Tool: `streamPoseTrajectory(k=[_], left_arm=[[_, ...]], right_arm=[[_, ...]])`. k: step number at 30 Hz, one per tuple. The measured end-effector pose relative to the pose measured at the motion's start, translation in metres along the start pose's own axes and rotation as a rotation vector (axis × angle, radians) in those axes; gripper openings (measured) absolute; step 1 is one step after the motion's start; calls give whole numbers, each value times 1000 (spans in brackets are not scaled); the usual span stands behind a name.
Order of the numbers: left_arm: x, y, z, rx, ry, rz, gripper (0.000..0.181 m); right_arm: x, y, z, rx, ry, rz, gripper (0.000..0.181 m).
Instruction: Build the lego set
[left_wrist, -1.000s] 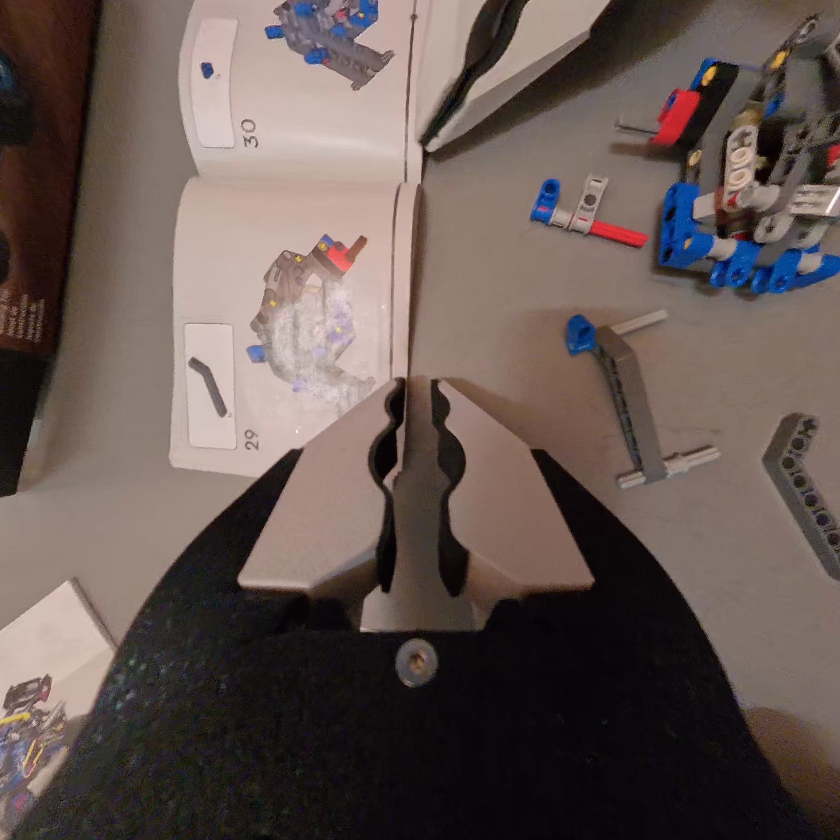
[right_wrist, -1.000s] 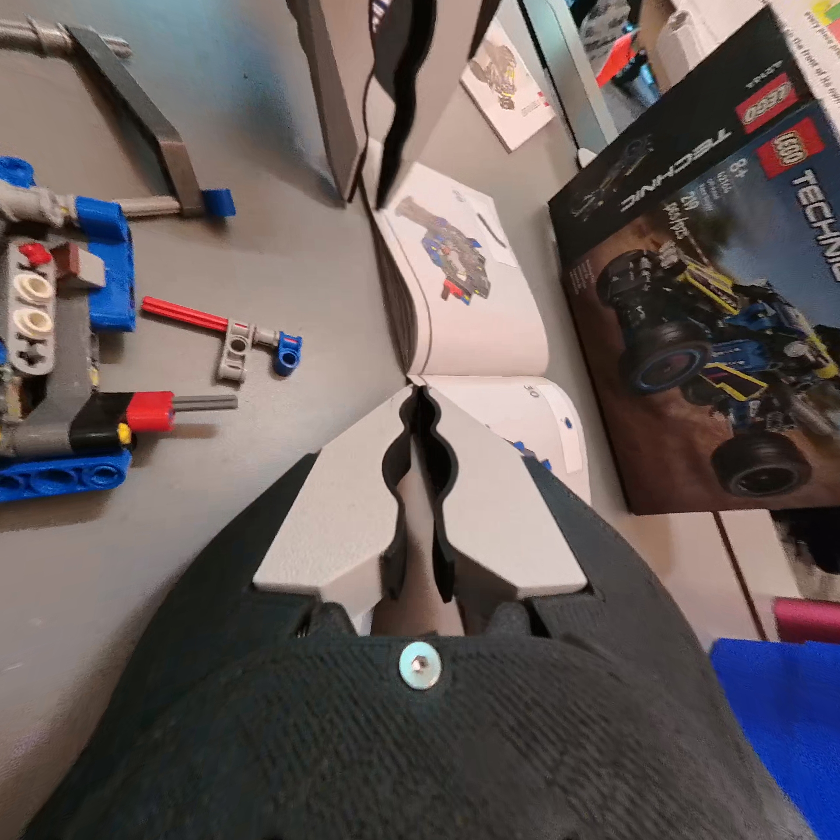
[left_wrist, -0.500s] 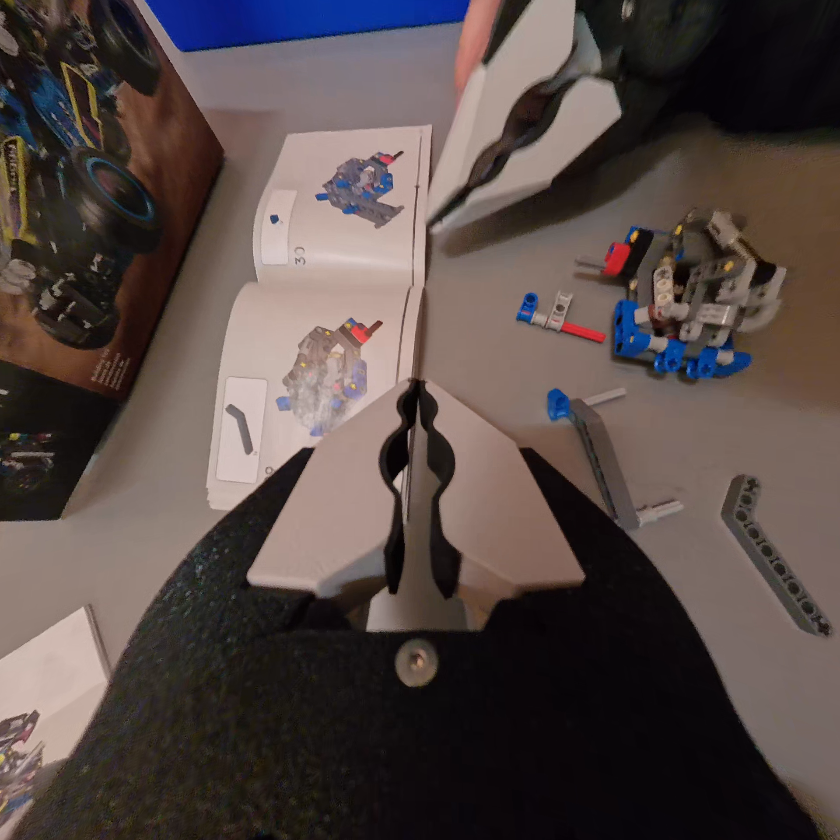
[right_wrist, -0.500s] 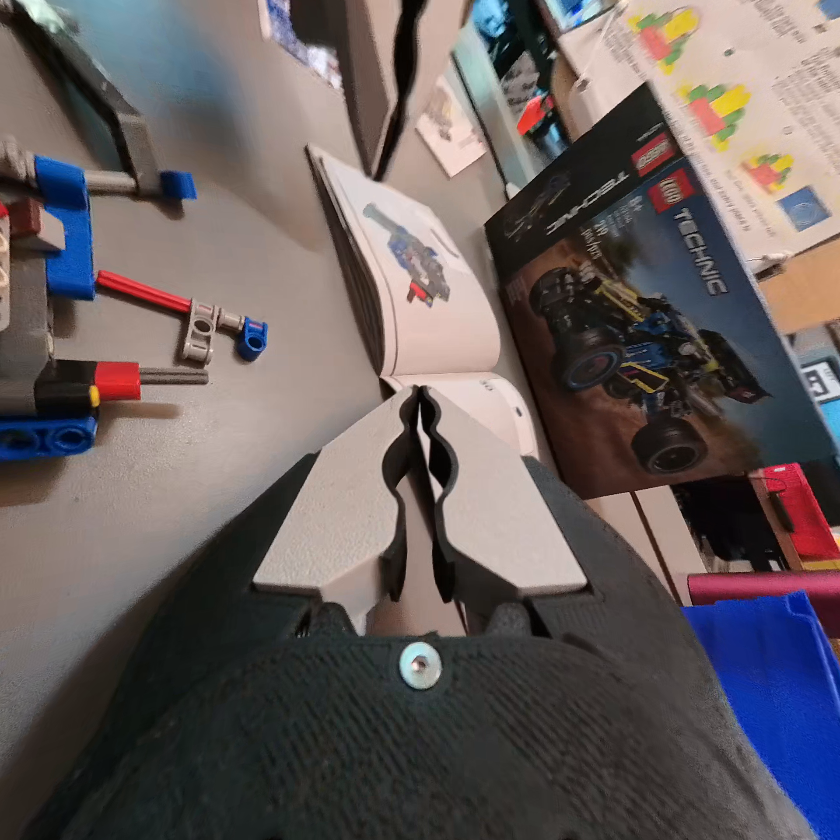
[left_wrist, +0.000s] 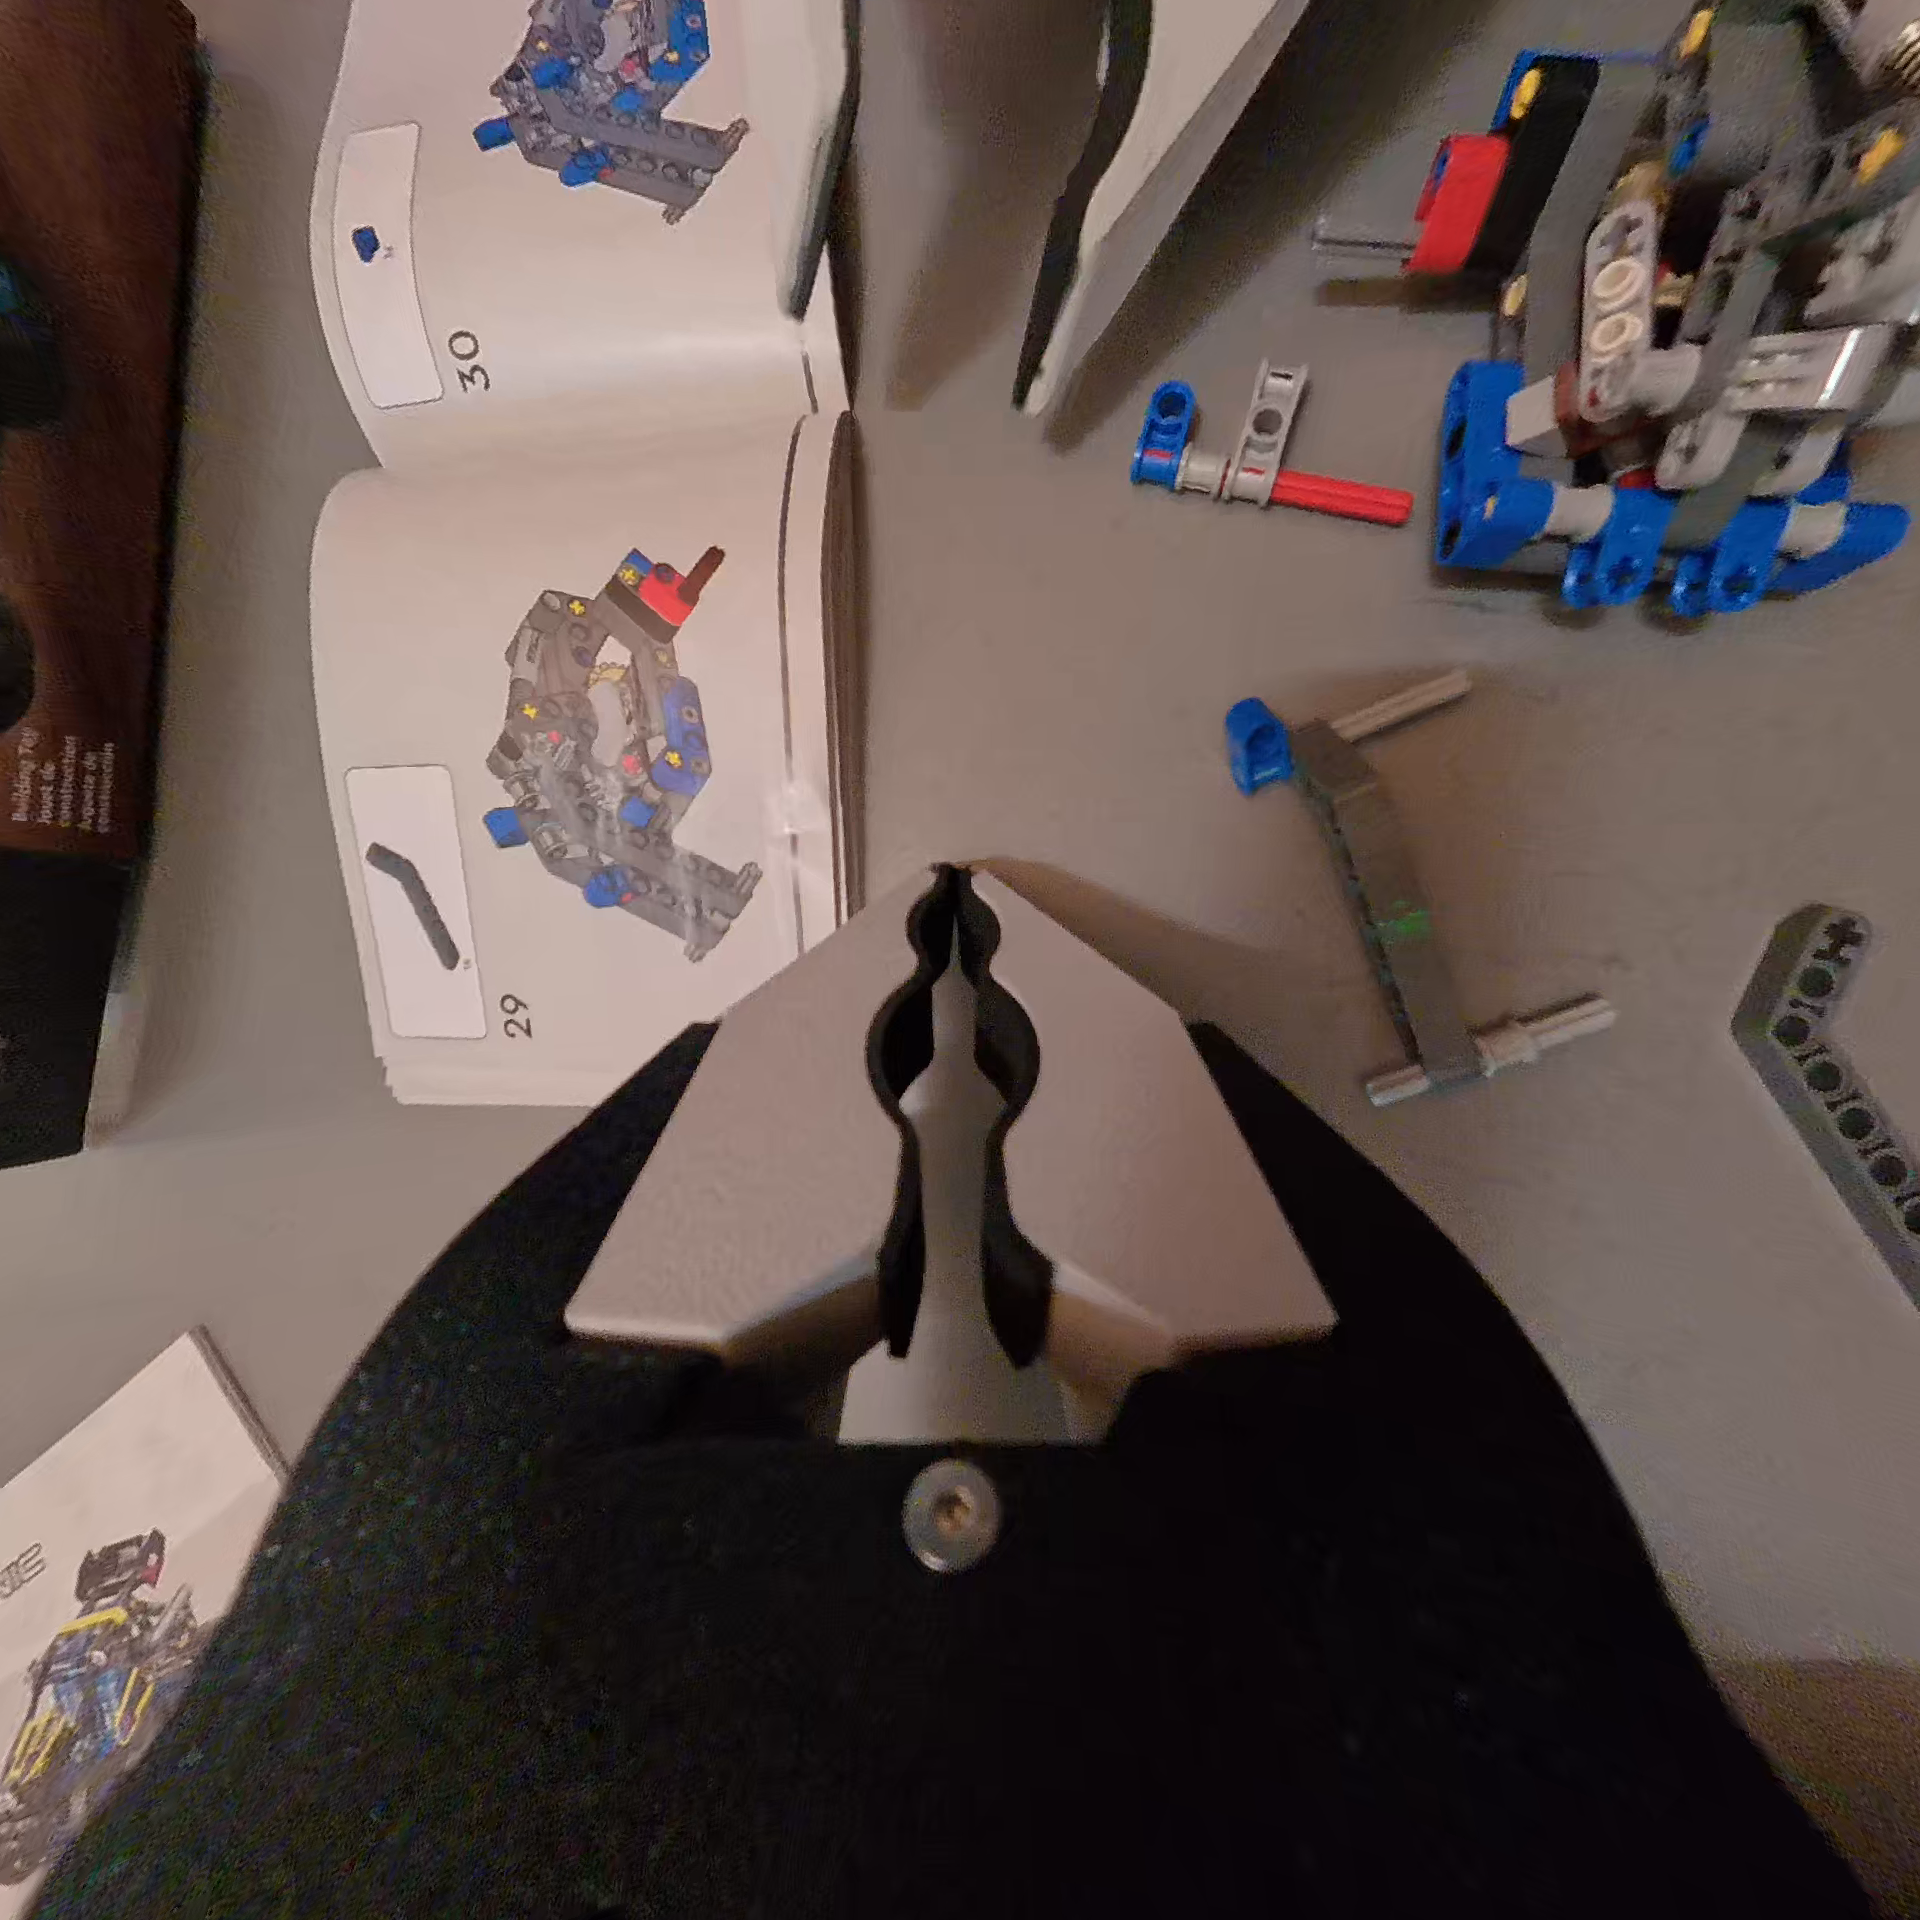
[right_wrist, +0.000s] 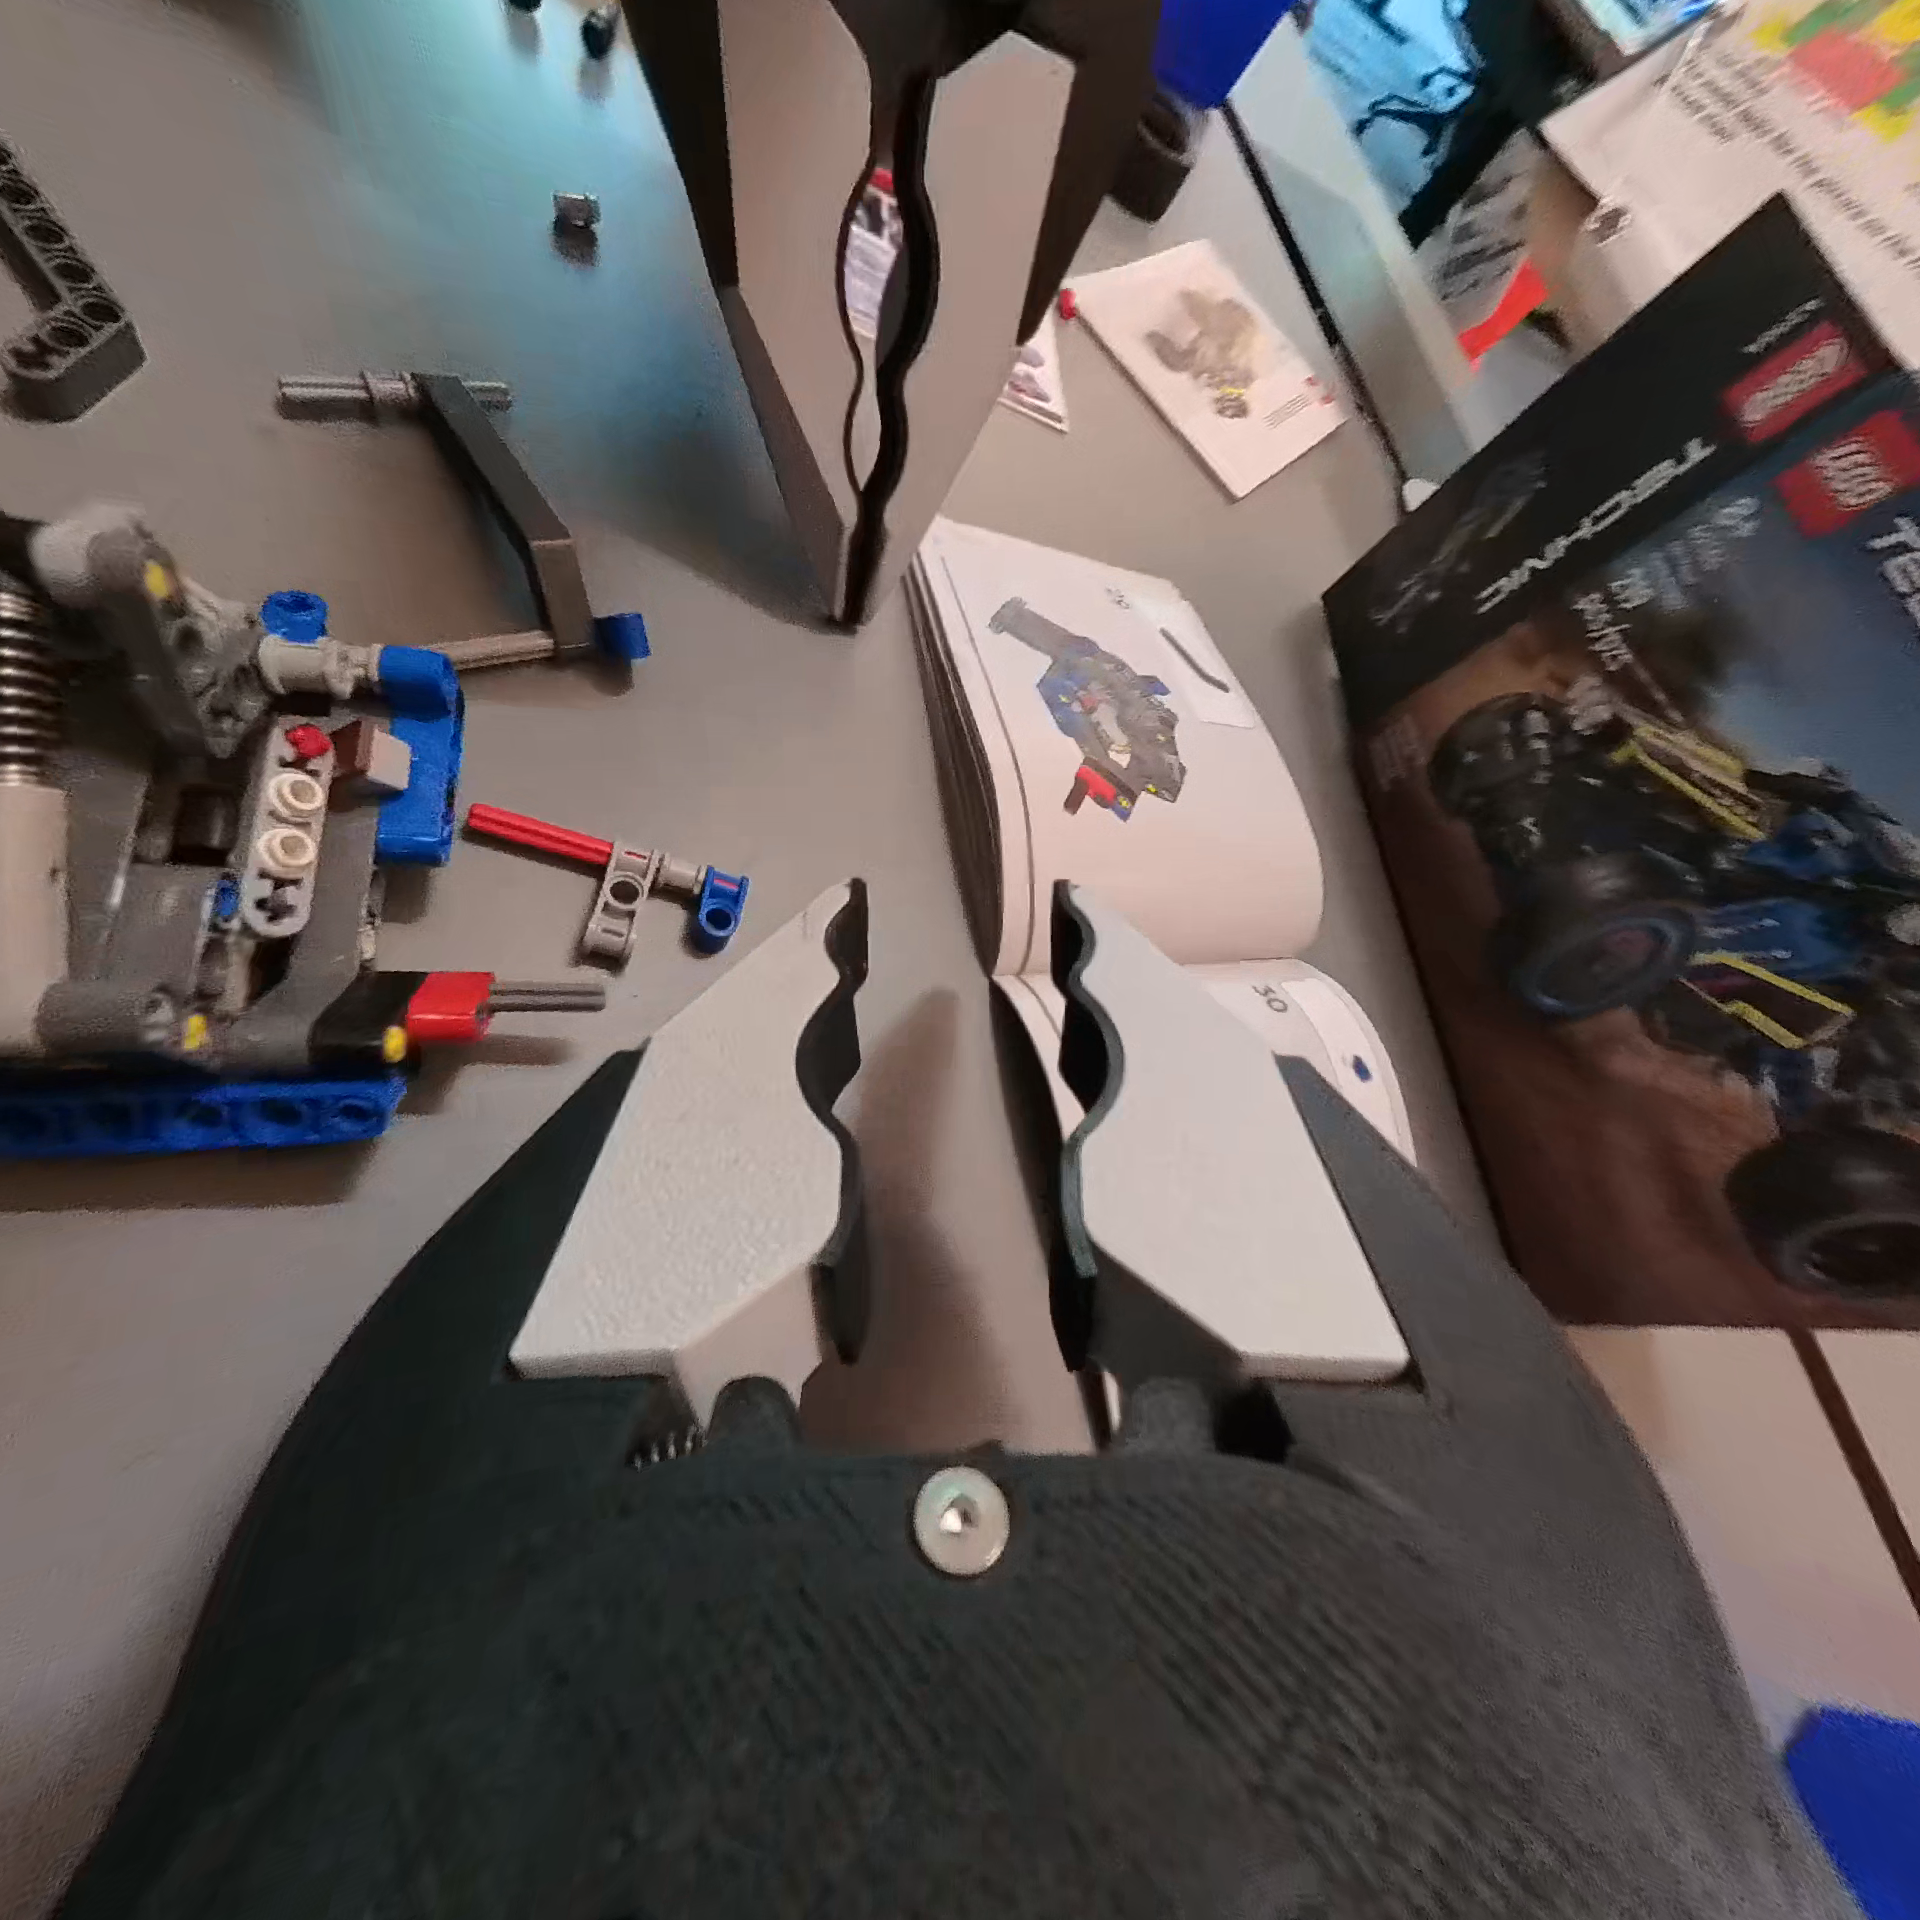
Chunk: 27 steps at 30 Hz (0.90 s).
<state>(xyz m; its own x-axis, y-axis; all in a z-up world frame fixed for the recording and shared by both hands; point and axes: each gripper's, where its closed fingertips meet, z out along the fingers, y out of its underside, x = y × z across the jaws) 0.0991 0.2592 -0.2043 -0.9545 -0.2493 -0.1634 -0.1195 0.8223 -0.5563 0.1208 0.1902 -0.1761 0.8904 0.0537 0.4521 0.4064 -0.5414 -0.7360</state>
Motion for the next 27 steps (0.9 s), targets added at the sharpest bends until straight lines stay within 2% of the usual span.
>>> streamPoseTrajectory(k=[6,10,12,13,15,18,27], left_arm=[[-4,-7,-5,78,-15,-15,0],[-6,-1,-6,79,-7,-19,0],[-6,-1,-6,89,-1,-23,11],[-6,-2,-7,101,2,-24,15],[-9,-5,-7,129,-12,-30,27],[-16,-9,-7,163,-49,-37,32],[-18,-15,-3,107,-125,-4,33]], right_arm=[[1,10,22,-35,-210,31,30],[6,11,28,-40,-269,48,24],[6,13,29,-34,-279,79,15],[3,14,28,-41,-285,68,1],[3,14,27,-38,-245,8,0],[-1,14,25,-49,-228,-27,0],[18,-3,13,7,-149,138,0]])
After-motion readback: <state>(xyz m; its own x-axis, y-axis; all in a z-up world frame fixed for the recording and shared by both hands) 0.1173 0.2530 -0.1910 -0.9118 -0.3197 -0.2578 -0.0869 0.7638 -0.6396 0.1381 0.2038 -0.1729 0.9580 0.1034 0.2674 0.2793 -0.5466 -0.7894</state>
